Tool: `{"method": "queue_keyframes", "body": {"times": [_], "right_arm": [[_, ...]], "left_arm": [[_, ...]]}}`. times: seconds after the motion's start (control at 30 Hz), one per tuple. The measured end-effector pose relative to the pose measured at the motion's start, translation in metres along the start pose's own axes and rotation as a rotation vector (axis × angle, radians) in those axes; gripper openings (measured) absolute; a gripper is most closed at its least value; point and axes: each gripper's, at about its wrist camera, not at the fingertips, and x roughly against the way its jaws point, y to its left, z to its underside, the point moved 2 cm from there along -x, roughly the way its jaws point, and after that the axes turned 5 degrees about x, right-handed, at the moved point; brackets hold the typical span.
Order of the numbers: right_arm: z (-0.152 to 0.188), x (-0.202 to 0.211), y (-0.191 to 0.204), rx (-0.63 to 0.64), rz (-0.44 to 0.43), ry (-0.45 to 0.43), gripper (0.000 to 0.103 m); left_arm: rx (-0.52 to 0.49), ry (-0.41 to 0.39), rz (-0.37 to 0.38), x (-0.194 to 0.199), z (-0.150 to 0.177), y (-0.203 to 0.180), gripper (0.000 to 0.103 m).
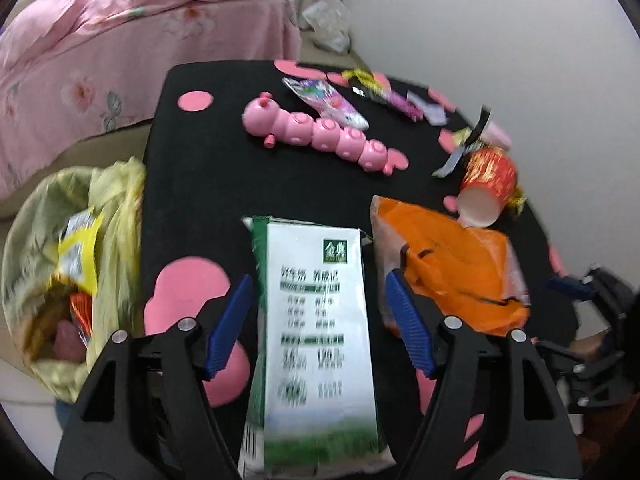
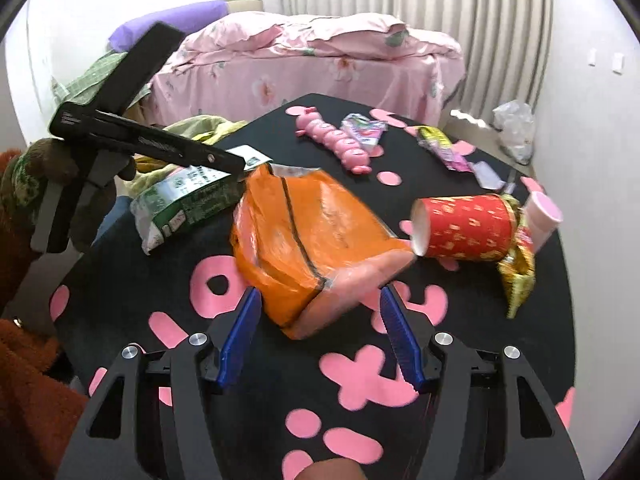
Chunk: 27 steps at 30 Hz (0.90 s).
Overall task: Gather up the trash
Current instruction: 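Carry the milk carton and orange bag over the yellow-green bag and release both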
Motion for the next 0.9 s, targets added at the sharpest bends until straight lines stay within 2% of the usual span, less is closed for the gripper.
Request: {"method": "queue_keyframes", "body": {"times": [0.1,0.13,0.23,0.3,0.37,0.4,0.53,0.63,0.7,0.8,0.87,0.9], "right_arm": [[0.005,0.005,-0.011,-0.037,0.017,-0.009,0.058],[0.007,0.006,-0.017,-0.063,0.023,-0.013,0.058],[0.009,0.008,-0.031,-0.144,0.041,-0.040,0.058],[0.008,0.007,-0.040,-0.202,0.060,-0.058,0.058],[0.007,0.000,-0.048,-0.280,0.048,-0.063,0.058],[0.006,-0.005,-0.051,-0.303,0.041,-0.062,0.058],[-0.001,-0.025,-0.054,-0.373,0.012,-0.058,0.058],[-0.007,-0.039,-0.052,-0.384,-0.008,-0.043,0.056],[-0.009,-0.051,-0.049,-0.386,-0.014,-0.013,0.054],[-0.006,-0.062,-0.046,-0.381,-0.022,0.029,0.046],[-0.003,-0.065,-0.045,-0.387,-0.071,0.036,0.025],[-0.003,-0.065,-0.044,-0.396,-0.117,0.031,0.022]], "left_arm": [[-0.028,0.053,-0.061,-0.021,-0.006,-0.001,0.065],[-0.010,0.067,-0.067,-0.026,-0.009,0.003,0.059],[0.047,0.051,-0.047,-0.024,-0.013,0.014,0.058],[0.079,-0.006,-0.014,-0.009,-0.014,0.015,0.058],[0.094,-0.099,0.029,0.017,-0.013,0.012,0.058],[0.090,-0.164,0.036,0.033,-0.011,0.009,0.058],[0.035,-0.326,0.035,0.073,-0.004,-0.007,0.057],[0.011,-0.378,0.030,0.088,-0.002,-0.011,0.057],[0.007,-0.385,0.039,0.092,0.000,-0.011,0.057],[0.027,-0.394,0.049,0.095,0.001,-0.005,0.057],[0.038,-0.400,0.050,0.097,0.002,-0.003,0.057],[0.042,-0.404,0.051,0.100,0.004,-0.001,0.057]]}}
